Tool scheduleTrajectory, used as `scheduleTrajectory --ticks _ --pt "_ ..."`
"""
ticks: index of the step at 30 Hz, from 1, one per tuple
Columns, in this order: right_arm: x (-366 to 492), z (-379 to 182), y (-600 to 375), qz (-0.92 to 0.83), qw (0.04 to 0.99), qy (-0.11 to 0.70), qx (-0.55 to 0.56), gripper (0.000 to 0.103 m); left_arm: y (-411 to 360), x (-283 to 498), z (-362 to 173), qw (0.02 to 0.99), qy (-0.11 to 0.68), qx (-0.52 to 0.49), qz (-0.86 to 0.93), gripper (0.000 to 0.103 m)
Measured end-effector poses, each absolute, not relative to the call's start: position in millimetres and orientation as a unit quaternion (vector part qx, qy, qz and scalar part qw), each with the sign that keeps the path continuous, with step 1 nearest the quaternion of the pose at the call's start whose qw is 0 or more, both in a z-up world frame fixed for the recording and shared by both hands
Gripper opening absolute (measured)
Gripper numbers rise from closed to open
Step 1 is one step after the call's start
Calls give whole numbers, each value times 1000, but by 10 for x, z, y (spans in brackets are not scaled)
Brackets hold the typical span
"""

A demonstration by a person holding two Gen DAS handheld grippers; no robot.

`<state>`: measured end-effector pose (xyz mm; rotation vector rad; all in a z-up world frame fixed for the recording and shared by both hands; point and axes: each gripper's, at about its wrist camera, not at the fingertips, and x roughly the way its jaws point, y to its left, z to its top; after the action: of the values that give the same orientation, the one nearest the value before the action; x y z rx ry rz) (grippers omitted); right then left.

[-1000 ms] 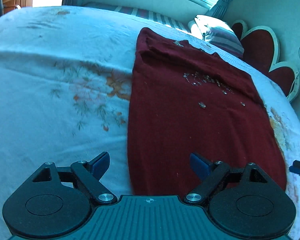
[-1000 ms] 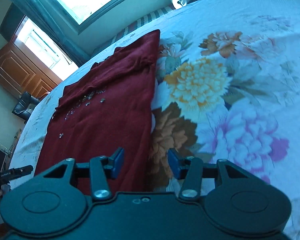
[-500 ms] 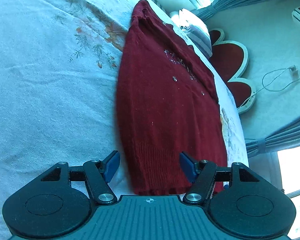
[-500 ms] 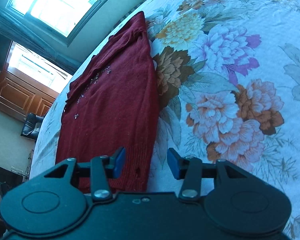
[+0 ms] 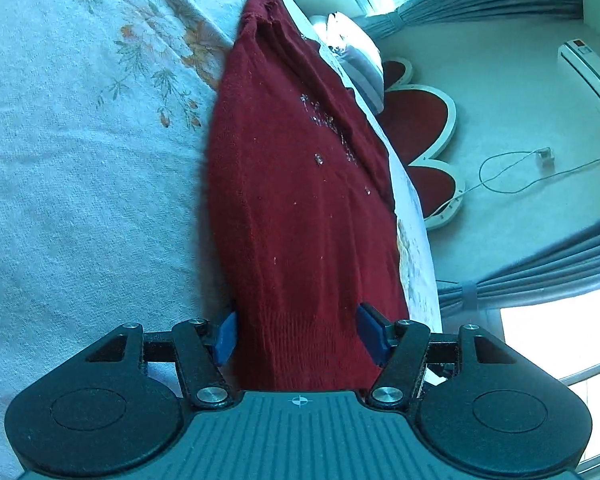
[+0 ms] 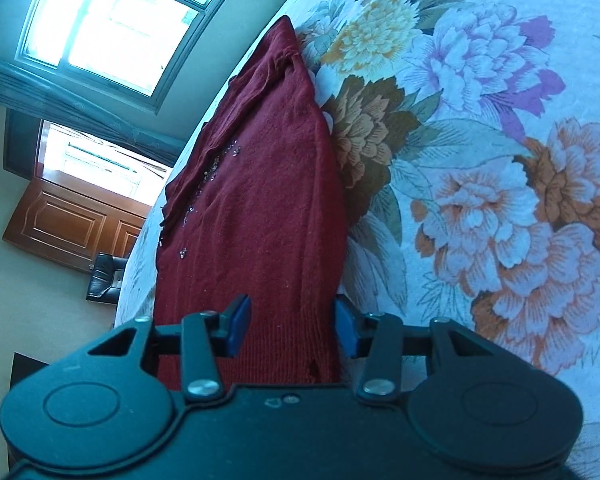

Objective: Fold small clothes
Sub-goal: 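Grasp the sweater hem with both grippers and lift it toward the collar, then carry the held hem with both grippers over onto the collar end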

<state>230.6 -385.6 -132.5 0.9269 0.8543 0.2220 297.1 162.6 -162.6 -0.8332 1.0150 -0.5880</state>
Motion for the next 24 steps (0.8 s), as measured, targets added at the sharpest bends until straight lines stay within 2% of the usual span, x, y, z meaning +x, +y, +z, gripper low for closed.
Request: scheduleTrajectory --ticks 2,4,5,6,9,12,13,14,15,24 --pt "2324 -1332 -3865 111 799 400 434 45 1567 2982 -1641 753 464 -382 -267 58" --pt "2346 -1346 -3869 119 796 403 435 41 1534 2995 -1673 749 472 -382 -266 44" --pt "2360 -1347 -3869 123 795 407 434 40 1547 3000 -1701 747 478 -380 -262 32" --pt "2373 -1340 -3866 127 795 410 430 40 1553 2997 -1718 748 481 -378 -258 25" --pt "2401 -1324 -3848 141 796 424 409 33 1642 2959 -1806 743 475 -392 -262 23" --pt "2452 -1330 -3835 154 794 431 400 31 1633 2993 -1814 744 474 -389 -266 23" --pt "2480 -1334 -3825 158 794 432 398 25 1619 3007 -1811 745 474 -387 -266 23" --pt "2509 -1333 -3810 157 796 435 389 20 1606 3019 -1817 749 480 -378 -256 5" --pt "2535 -1326 -3793 150 800 441 378 8 1594 3027 -1807 750 485 -374 -250 2" --pt "2490 -1014 -3853 178 817 404 372 6 1821 2960 -1508 767 427 -407 -254 2"
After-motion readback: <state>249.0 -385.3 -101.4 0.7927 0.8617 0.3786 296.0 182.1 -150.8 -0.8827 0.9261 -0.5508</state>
